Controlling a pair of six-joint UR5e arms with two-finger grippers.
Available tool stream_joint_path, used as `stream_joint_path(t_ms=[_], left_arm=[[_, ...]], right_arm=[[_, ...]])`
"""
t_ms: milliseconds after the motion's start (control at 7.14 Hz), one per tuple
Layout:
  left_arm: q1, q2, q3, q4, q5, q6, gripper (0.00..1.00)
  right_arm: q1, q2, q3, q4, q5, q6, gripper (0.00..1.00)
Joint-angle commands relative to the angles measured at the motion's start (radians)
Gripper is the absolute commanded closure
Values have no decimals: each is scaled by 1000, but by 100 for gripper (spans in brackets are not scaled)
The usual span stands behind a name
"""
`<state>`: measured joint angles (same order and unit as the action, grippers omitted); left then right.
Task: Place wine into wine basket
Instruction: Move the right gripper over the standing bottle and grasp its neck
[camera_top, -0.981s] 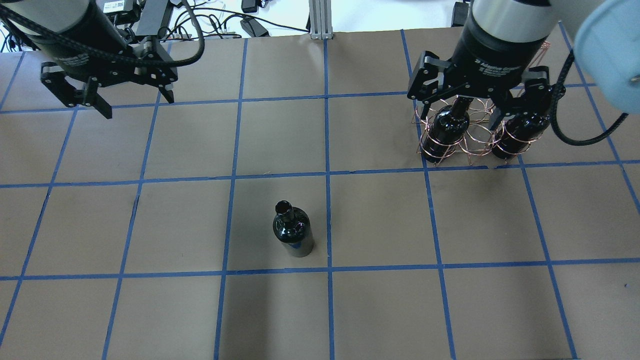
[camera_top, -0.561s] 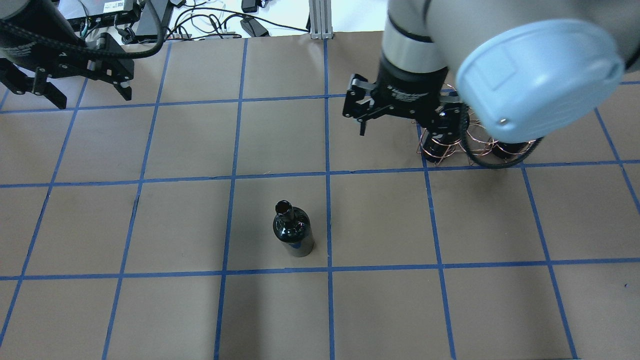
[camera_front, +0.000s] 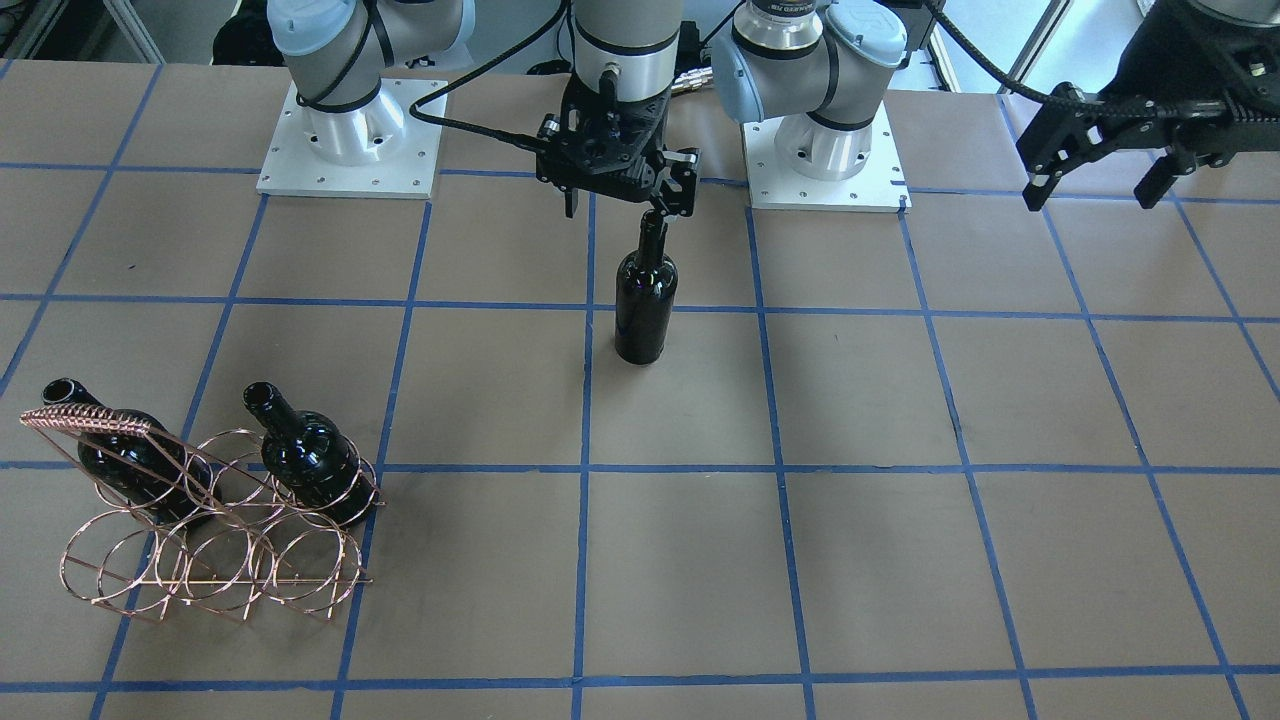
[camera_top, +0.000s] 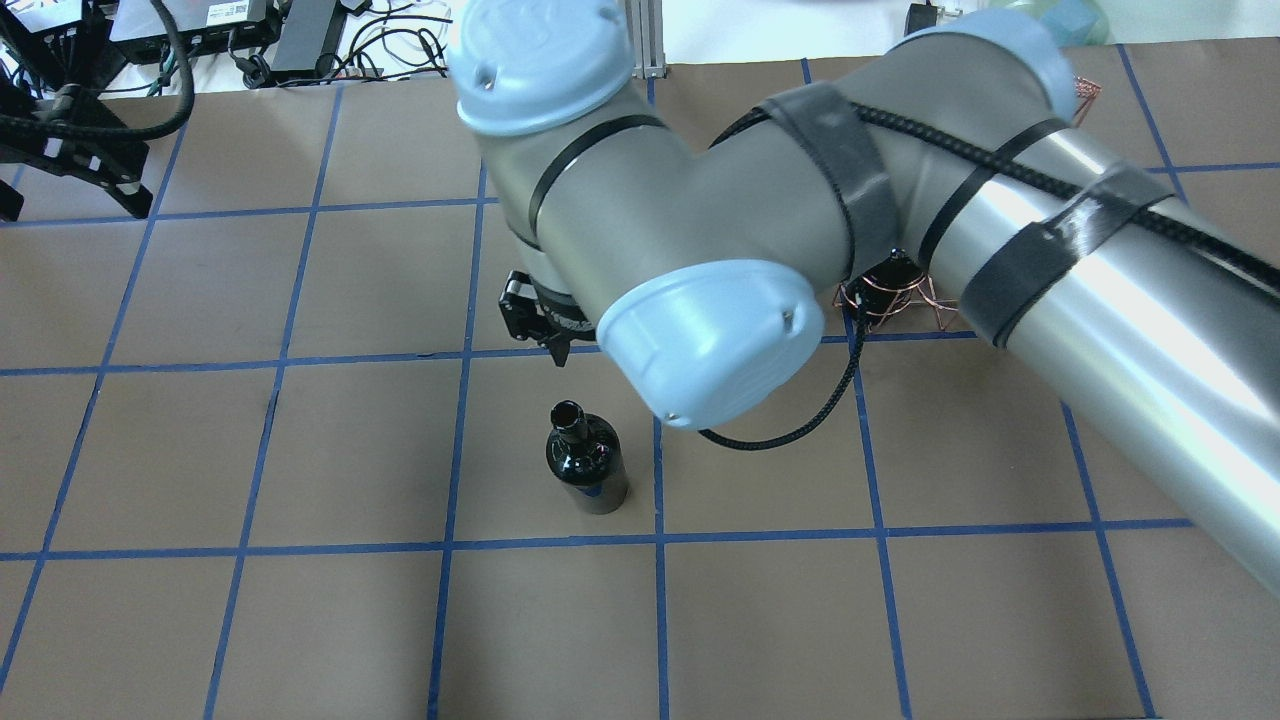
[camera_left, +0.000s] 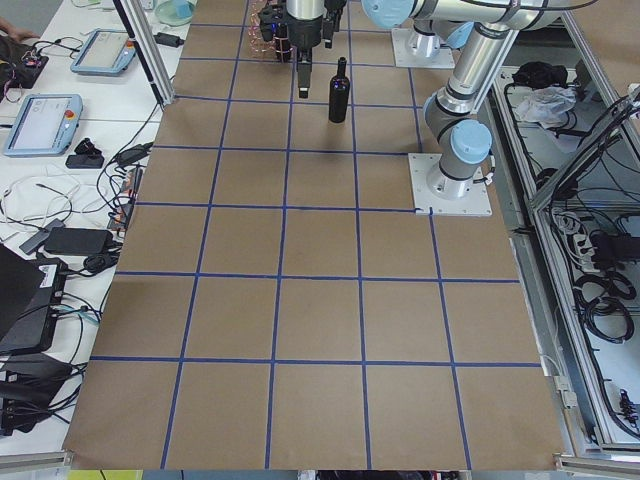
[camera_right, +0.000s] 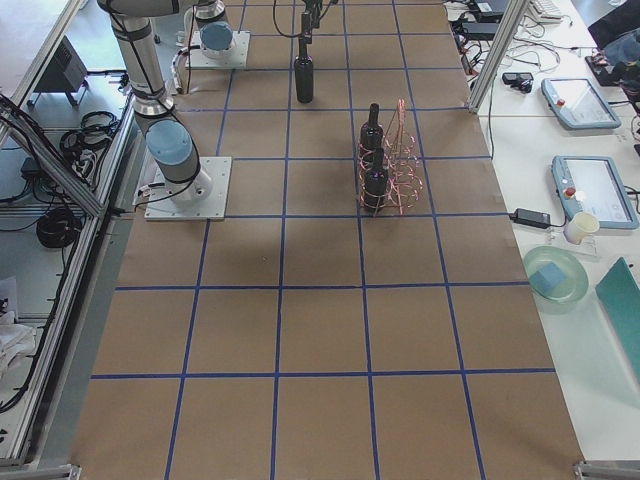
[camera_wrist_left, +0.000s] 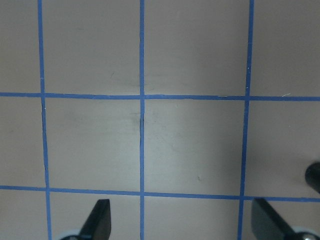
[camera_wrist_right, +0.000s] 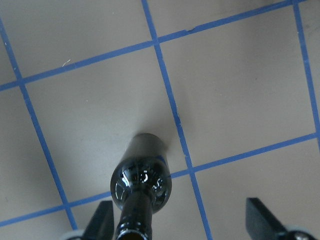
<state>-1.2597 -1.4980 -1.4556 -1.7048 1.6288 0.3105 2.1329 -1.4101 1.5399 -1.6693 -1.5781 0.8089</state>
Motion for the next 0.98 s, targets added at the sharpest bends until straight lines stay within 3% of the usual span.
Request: stream_joint_path(t_ms=[0, 140, 420, 701, 841], left_arm=[[23, 5, -11, -6, 0, 44, 0], [23, 12, -17, -6, 0, 36, 0], [26, 13, -29, -9, -1, 36, 0], [26, 15, -34, -10, -1, 36, 0], [23, 18, -35, -10, -3, 32, 0]], right_arm=[[33, 29, 57, -50, 13, -51, 20], [36, 31, 80, -110, 86, -69, 20], [36, 45, 92, -127, 87, -114, 28], [36, 49, 91, -129, 87, -114, 69], [36, 48, 91, -129, 93, -114, 80]])
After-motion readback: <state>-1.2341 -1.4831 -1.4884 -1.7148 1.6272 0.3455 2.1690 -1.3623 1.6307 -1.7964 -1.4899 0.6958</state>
